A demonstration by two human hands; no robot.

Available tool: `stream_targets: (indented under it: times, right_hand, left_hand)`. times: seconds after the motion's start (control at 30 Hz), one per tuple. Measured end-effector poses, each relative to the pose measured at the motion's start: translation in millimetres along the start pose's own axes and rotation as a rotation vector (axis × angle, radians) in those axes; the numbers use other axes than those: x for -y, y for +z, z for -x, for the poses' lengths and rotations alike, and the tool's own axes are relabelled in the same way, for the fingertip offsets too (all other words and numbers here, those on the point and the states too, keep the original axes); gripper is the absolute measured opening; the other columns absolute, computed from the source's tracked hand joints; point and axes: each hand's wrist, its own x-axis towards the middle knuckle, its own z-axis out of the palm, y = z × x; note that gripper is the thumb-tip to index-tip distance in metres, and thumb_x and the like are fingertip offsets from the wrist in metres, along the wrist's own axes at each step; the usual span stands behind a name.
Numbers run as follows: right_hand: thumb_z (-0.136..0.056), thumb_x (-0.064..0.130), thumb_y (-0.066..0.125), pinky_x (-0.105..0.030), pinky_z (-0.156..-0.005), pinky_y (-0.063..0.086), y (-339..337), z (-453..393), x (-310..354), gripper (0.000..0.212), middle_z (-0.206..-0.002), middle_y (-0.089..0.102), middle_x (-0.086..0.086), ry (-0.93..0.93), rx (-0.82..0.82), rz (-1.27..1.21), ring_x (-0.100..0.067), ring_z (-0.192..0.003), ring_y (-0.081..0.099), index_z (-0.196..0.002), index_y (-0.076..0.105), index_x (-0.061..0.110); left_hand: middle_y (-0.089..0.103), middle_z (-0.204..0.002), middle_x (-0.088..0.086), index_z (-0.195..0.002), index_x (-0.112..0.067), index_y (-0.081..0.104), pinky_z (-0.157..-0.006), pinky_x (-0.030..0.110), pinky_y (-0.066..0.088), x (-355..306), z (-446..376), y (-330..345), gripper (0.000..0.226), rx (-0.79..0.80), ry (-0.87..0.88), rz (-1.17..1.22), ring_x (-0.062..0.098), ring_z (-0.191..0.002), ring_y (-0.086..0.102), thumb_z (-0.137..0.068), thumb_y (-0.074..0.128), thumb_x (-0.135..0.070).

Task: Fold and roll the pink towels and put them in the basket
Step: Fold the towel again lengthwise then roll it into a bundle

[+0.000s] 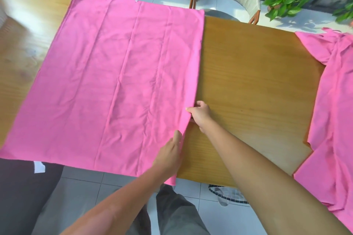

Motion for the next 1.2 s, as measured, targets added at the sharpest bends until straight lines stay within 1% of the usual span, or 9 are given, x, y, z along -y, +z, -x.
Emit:
stream_targets:
  times: [0.07, 0.13, 0.27, 0.43, 0.57, 0.8, 1.0, 1.13, 1.2]
  right_hand:
    - [-0.077, 0.002, 0.071, -0.04, -0.086, 0.055, 4, -8, 21, 0.054, -0.113, 0.066, -0.008, -0.109, -0.072, 0.05, -0.026, -0.095, 0.067, -0.126, 0.052, 0.016]
    - [-0.074, -0.003, 0.065, -0.03, -0.075, 0.052, 6, -16, 42, 0.069, -0.112, 0.059, -0.001, -0.212, -0.069, 0.148, -0.019, -0.086, 0.063, -0.133, 0.046, 0.028]
    - [-0.078, -0.01, 0.053, -0.015, -0.061, 0.045, 9, -39, 76, 0.079, -0.13, 0.052, -0.004, -0.305, 0.001, 0.338, -0.014, -0.081, 0.059, -0.145, 0.041, 0.03]
    - [-0.085, -0.003, 0.062, -0.022, -0.087, 0.046, 6, -61, 98, 0.064, -0.147, 0.044, -0.013, -0.277, 0.063, 0.565, -0.022, -0.122, 0.055, -0.146, 0.048, 0.013]
    - [-0.087, 0.003, 0.067, -0.025, -0.098, 0.043, 7, -79, 112, 0.063, -0.148, 0.044, -0.014, -0.278, 0.046, 0.606, -0.024, -0.129, 0.052, -0.146, 0.046, 0.008]
    - [-0.088, 0.006, 0.063, -0.029, -0.103, 0.044, 5, -155, 156, 0.053, -0.142, 0.043, -0.013, -0.366, 0.009, 0.589, -0.027, -0.123, 0.054, -0.14, 0.051, 0.006]
    - [-0.085, 0.009, 0.064, -0.023, -0.1, 0.039, 4, -219, 198, 0.055, -0.142, 0.045, -0.008, -0.454, -0.042, 0.636, -0.024, -0.122, 0.055, -0.139, 0.053, 0.013]
    - [-0.084, -0.001, 0.055, -0.02, -0.106, 0.03, 9, -239, 219, 0.06, -0.144, 0.042, -0.016, -0.58, -0.046, 0.638, -0.027, -0.131, 0.047, -0.144, 0.046, 0.002]
    - [-0.083, -0.004, 0.052, -0.019, -0.108, 0.027, 16, -241, 226, 0.064, -0.147, 0.04, -0.017, -0.659, -0.037, 0.688, -0.026, -0.135, 0.044, -0.146, 0.041, 0.0]
  left_hand:
    - [0.053, -0.086, 0.002, -0.102, -0.025, 0.035, -0.051, 0.024, 0.036, 6, 5, -6, 0.028, -0.001, 0.035, -0.007, 0.025, -0.066, 0.05, -0.094, 0.042, 0.001]
    - [0.057, -0.1, 0.002, -0.108, -0.019, 0.052, -0.067, 0.037, 0.052, 10, 9, -12, 0.021, -0.006, 0.052, -0.033, 0.023, -0.077, 0.059, -0.099, 0.044, -0.002]
    - [0.058, -0.123, 0.0, -0.125, -0.019, 0.063, -0.084, 0.041, 0.053, 8, 14, -32, 0.029, 0.007, 0.081, 0.022, 0.021, -0.093, 0.065, -0.104, 0.044, -0.011]
    - [0.057, -0.135, 0.003, -0.138, -0.016, 0.059, -0.089, 0.037, 0.054, 3, 10, -64, 0.039, 0.055, 0.109, 0.031, 0.024, -0.105, 0.064, -0.103, 0.043, -0.008]
    - [0.06, -0.127, 0.001, -0.131, -0.019, 0.062, -0.089, 0.034, 0.052, 3, 1, -78, 0.043, 0.095, 0.059, 0.003, 0.023, -0.109, 0.063, -0.094, 0.048, -0.001]
    - [0.073, -0.109, -0.003, -0.108, -0.023, 0.071, -0.063, 0.022, 0.05, -4, -49, -94, 0.034, 0.097, -0.105, 0.011, 0.007, -0.071, 0.065, -0.095, 0.045, -0.004]
    - [0.071, -0.107, -0.002, -0.096, -0.025, 0.073, -0.077, 0.031, 0.052, -4, -95, -114, 0.042, 0.126, -0.246, -0.034, 0.022, -0.094, 0.065, -0.084, 0.045, 0.004]
    - [0.068, -0.084, -0.01, -0.078, -0.03, 0.065, -0.058, 0.026, 0.044, -1, -110, -118, 0.034, 0.032, -0.342, 0.031, 0.014, -0.069, 0.063, -0.082, 0.046, -0.002]
    - [0.068, -0.088, -0.008, -0.081, -0.029, 0.068, -0.06, 0.026, 0.043, 1, -114, -121, 0.032, 0.008, -0.377, 0.047, 0.014, -0.071, 0.062, -0.083, 0.048, -0.003]
